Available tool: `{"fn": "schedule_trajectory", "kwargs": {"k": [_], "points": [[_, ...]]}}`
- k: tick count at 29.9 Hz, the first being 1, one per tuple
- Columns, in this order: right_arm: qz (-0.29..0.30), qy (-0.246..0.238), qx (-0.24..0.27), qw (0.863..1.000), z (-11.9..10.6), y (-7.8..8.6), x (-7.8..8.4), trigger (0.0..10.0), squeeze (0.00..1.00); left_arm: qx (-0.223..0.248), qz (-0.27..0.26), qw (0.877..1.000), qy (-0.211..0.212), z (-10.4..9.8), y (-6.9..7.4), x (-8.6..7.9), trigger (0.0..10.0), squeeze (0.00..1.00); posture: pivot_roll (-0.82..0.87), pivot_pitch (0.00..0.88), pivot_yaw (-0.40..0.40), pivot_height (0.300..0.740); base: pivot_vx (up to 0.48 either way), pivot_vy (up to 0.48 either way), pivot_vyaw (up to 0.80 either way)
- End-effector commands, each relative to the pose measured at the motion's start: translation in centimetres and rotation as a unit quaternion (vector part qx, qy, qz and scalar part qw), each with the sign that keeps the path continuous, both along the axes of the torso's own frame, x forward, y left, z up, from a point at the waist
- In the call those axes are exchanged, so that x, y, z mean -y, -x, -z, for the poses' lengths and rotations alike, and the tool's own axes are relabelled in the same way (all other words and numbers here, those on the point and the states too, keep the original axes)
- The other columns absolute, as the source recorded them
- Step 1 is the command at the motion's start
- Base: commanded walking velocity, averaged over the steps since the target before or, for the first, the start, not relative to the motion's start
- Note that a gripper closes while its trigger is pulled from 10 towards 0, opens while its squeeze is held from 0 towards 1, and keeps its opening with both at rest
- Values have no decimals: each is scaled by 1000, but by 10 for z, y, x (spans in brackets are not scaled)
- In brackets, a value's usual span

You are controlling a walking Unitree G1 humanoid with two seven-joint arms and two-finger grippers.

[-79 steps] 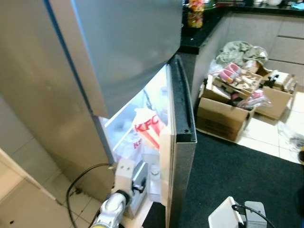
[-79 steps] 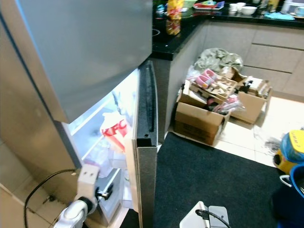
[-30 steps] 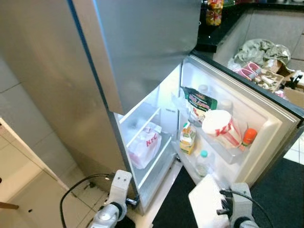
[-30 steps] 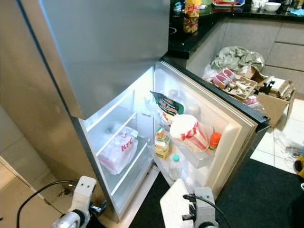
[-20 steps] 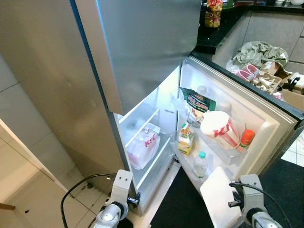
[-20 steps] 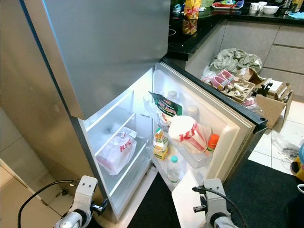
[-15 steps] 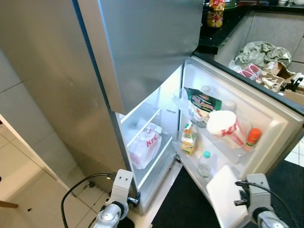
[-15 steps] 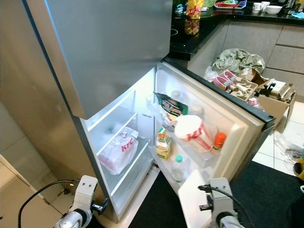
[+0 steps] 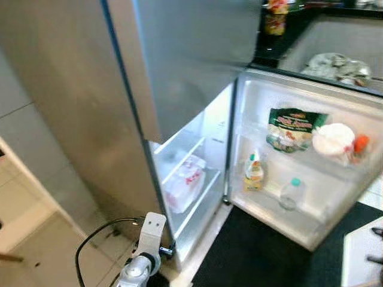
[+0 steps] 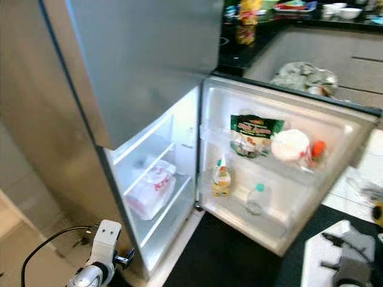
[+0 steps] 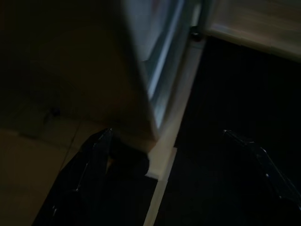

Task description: Restocking fridge

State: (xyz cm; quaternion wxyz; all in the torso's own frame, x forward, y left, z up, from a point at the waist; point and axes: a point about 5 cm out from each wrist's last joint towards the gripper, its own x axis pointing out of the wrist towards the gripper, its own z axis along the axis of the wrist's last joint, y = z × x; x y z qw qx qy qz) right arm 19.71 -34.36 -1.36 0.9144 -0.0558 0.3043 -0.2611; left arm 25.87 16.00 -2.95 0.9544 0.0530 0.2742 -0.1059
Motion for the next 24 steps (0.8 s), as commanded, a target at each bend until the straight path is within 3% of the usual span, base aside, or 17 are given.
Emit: {"fn": "schedule_trajectory", "kwargs": {"k": [1,7,12,13,16,24], "points": [[-36,-27,1,999,8,-5,-18,10000,0,-6,1,1000,-6,3,4,-2,10000,0,-76,37,40,740,0,0,0],[-99,-88,-24,991,33,-5,-71,10000,0,-21,11,1000,-17,8,9,1,10000,0,-76,37,40,740,0,0,0],[-140,-97,-35,985,39,-7,-91,10000,0,-20,9,1000,-11,9,11,2,10000,0,-76,37,40,740,0,0,0],[-187,-101,-41,976,42,-9,-108,10000,0,-19,11,1000,-11,9,11,3,10000,0,-71,38,36,740,0,0,800],[-222,-105,-47,968,44,-11,-120,10000,0,-19,11,1000,-7,9,11,5,10000,0,-67,37,32,740,0,0,800],[-243,-104,-56,963,45,-12,-128,10000,0,-20,-7,1000,-8,10,12,3,10000,0,-62,37,26,740,0,0,800]]}}
